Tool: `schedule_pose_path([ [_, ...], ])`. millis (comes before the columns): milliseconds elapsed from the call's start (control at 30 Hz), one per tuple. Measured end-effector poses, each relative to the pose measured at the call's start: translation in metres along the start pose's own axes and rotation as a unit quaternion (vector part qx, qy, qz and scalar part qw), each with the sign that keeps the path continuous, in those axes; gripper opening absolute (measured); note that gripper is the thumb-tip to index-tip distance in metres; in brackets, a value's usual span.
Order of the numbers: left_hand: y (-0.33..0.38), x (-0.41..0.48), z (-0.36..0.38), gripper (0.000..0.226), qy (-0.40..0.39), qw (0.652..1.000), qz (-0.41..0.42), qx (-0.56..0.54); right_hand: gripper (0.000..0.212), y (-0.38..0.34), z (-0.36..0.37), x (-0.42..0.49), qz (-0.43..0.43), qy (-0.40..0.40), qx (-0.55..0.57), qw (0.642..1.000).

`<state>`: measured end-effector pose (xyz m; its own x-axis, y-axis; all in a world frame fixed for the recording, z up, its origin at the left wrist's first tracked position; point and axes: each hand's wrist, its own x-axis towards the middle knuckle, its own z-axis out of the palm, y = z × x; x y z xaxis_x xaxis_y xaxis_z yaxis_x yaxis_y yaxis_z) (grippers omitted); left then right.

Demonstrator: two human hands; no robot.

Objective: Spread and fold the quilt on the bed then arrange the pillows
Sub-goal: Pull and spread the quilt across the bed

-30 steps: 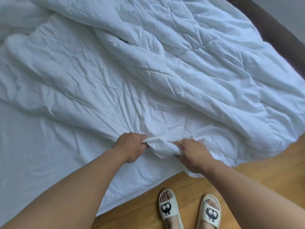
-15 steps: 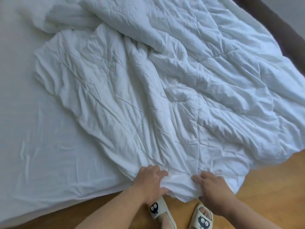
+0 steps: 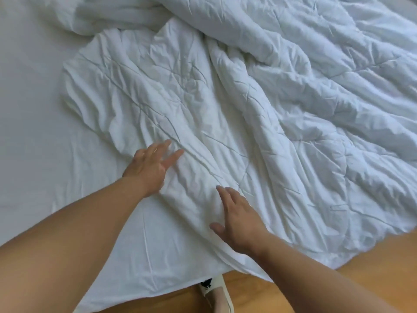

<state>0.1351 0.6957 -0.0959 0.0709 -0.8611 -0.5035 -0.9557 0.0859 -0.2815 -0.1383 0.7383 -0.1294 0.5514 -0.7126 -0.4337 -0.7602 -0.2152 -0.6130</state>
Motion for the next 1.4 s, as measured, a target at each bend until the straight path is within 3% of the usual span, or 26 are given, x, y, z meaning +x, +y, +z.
schedule_pose_path([
  [133, -0.019, 0.048, -0.001, 0.095, 0.049, 0.997, 0.053, 0.024, 0.102, -0.037, 0.029, 0.054, 0.078, 0.037, 0.005, 0.996],
  [233, -0.026, 0.08, -0.003, 0.086, 0.055, 0.994, 0.078, 0.052, 0.097, -0.037, 0.046, 0.077, 0.107, 0.053, -0.047, 0.992],
  [300, -0.029, 0.096, 0.0, 0.079, 0.047, 0.991, 0.081, 0.096, 0.088, -0.03, 0.055, 0.084, 0.11, 0.074, -0.071, 0.989],
  [367, -0.03, 0.107, 0.01, 0.057, 0.032, 0.989, 0.087, 0.111, 0.076, -0.024, 0.062, 0.089, 0.11, 0.095, -0.071, 0.987],
  [533, -0.033, 0.102, 0.041, 0.03, 0.058, 0.992, 0.11, 0.013, 0.027, -0.024, 0.068, 0.095, 0.09, 0.139, -0.081, 0.983],
  [633, -0.042, 0.085, 0.049, 0.022, 0.052, 0.991, 0.124, 0.002, 0.01, -0.026, 0.066, 0.09, 0.089, 0.116, -0.061, 0.987],
  [767, -0.047, 0.04, 0.061, 0.035, 0.008, 0.993, 0.119, -0.024, 0.021, -0.033, 0.059, 0.066, 0.081, 0.02, -0.003, 0.996],
  [867, -0.042, 0.0, 0.068, 0.04, -0.007, 0.993, 0.098, -0.061, 0.018, -0.035, 0.059, 0.038, 0.07, -0.029, 0.023, 0.997],
  [967, -0.024, -0.052, 0.078, 0.044, -0.043, 0.989, 0.091, -0.111, 0.013, -0.03, 0.063, -0.001, 0.064, -0.08, 0.015, 0.995],
  [1167, 0.041, -0.168, 0.109, 0.04, -0.127, 0.965, 0.091, -0.209, 0.032, -0.019, 0.089, -0.083, 0.089, -0.159, -0.08, 0.98],
  [1267, 0.039, -0.177, 0.111, 0.035, -0.111, 0.963, 0.116, -0.217, 0.044, -0.025, 0.099, -0.095, 0.076, -0.144, -0.119, 0.979],
  [1400, -0.01, -0.159, 0.105, 0.066, -0.069, 0.967, 0.169, -0.177, 0.045, -0.05, 0.111, -0.088, 0.063, -0.046, -0.08, 0.994],
])
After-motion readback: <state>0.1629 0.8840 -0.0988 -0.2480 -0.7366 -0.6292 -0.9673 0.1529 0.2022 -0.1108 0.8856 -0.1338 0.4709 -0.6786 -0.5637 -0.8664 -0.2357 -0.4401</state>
